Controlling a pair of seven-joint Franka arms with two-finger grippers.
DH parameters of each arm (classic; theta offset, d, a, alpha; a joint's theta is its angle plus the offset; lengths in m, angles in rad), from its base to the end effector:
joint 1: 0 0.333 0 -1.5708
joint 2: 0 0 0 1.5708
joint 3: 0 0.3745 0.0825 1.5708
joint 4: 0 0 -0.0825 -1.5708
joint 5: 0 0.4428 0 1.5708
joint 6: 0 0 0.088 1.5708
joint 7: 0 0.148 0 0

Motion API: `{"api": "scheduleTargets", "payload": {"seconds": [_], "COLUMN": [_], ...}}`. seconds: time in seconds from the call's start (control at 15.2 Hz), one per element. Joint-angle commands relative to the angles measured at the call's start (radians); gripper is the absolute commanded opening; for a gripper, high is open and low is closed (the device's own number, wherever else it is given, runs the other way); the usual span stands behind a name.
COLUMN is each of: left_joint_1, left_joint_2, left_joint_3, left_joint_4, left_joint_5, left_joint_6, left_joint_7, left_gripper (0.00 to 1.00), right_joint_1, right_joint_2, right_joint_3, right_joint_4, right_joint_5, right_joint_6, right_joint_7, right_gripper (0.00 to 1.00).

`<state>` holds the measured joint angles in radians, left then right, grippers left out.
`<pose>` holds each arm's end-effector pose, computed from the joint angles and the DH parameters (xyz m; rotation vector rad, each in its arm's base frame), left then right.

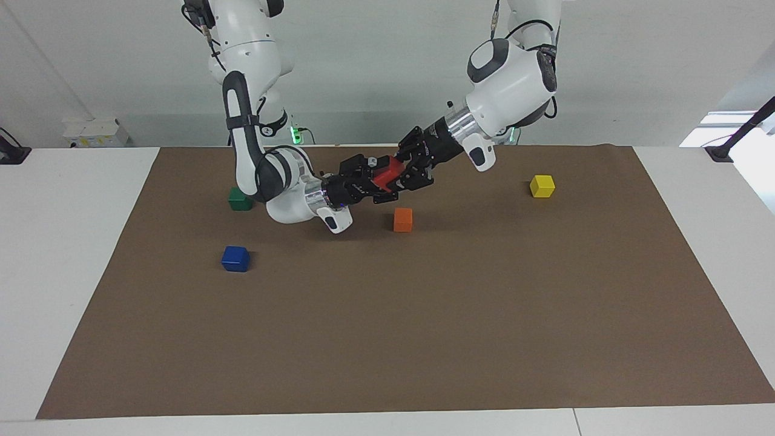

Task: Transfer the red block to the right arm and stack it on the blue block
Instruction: 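Bring the red cube toward the right gripper and grasp it there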

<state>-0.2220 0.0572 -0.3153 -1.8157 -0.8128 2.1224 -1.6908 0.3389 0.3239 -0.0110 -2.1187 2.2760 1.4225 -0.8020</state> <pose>0.5564 -0.3941 0.5543 1.8143 1.7102 -0.7565 0.5916 0.3301 0.3921 -1.0084 0.1562 -0.0010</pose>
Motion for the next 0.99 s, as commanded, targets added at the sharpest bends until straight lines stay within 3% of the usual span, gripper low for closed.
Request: {"api": "scheduleTargets", "payload": {"seconds": [0.0,0.66,0.72,0.79,0.86,0.92], "left_joint_1": [0.007,0.055,0.052,0.052,0.050,0.050], "left_joint_2": [-0.036,-0.056,-0.056,-0.057,-0.057,-0.057], "left_joint_3": [0.015,0.019,0.019,0.019,0.018,0.018], "left_joint_4": [-0.031,-0.022,-0.025,-0.027,-0.028,-0.028], "left_joint_5": [-0.028,-0.049,-0.049,-0.049,-0.048,-0.049], "left_joint_6": [-0.050,-0.085,-0.076,-0.065,-0.065,-0.067], "left_joint_7": [-0.006,0.003,0.003,0.003,0.003,0.003], "left_gripper": [0.00,0.00,0.00,0.00,0.00,0.00], "right_joint_1": [0.003,0.022,0.022,0.022,0.022,0.023], "right_joint_2": [0.009,0.010,0.010,0.010,0.010,0.010], "right_joint_3": [0.009,0.009,0.009,0.009,0.009,0.009], "right_joint_4": [0.020,0.036,0.037,0.037,0.037,0.037], "right_joint_5": [0.025,0.037,0.037,0.037,0.037,0.039], "right_joint_6": [0.026,0.061,0.062,0.064,0.065,0.079], "right_joint_7": [-0.028,-0.034,-0.034,-0.034,-0.037,-0.037], "right_gripper": [1.00,0.97,0.90,0.75,0.51,0.11]}}
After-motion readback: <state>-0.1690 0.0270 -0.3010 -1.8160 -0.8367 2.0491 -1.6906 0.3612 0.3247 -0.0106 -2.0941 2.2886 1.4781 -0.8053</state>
